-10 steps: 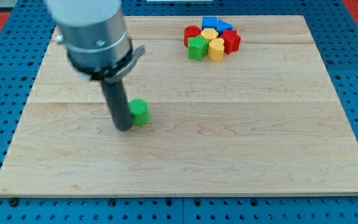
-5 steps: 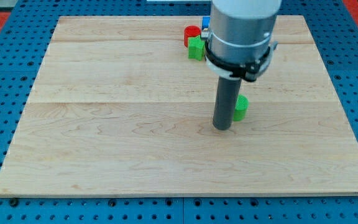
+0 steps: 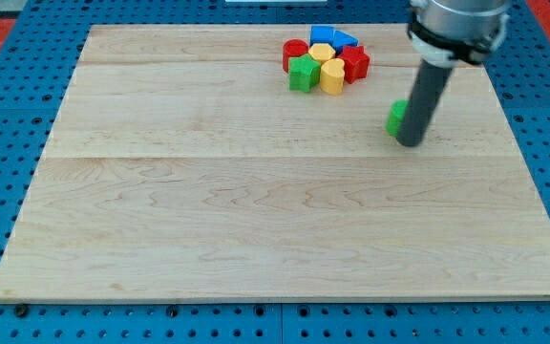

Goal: Push the green circle into the red star

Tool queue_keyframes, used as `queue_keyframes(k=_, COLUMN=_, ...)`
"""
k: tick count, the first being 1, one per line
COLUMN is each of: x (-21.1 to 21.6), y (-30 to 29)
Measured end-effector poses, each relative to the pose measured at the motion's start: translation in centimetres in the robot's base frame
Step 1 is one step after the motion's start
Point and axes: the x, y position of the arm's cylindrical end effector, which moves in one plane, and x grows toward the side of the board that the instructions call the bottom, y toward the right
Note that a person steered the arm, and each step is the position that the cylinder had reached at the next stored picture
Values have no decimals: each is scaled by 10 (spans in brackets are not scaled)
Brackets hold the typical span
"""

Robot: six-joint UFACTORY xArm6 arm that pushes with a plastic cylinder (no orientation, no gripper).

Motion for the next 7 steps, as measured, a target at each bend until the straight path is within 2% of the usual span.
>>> queue_keyframes(k=1, x=-43, y=-14)
queue_keyframes(k=3, x=-43, y=42)
queue_keyframes(k=5, x=-84, y=-55)
queue_keyframes(k=7, x=-69, y=6)
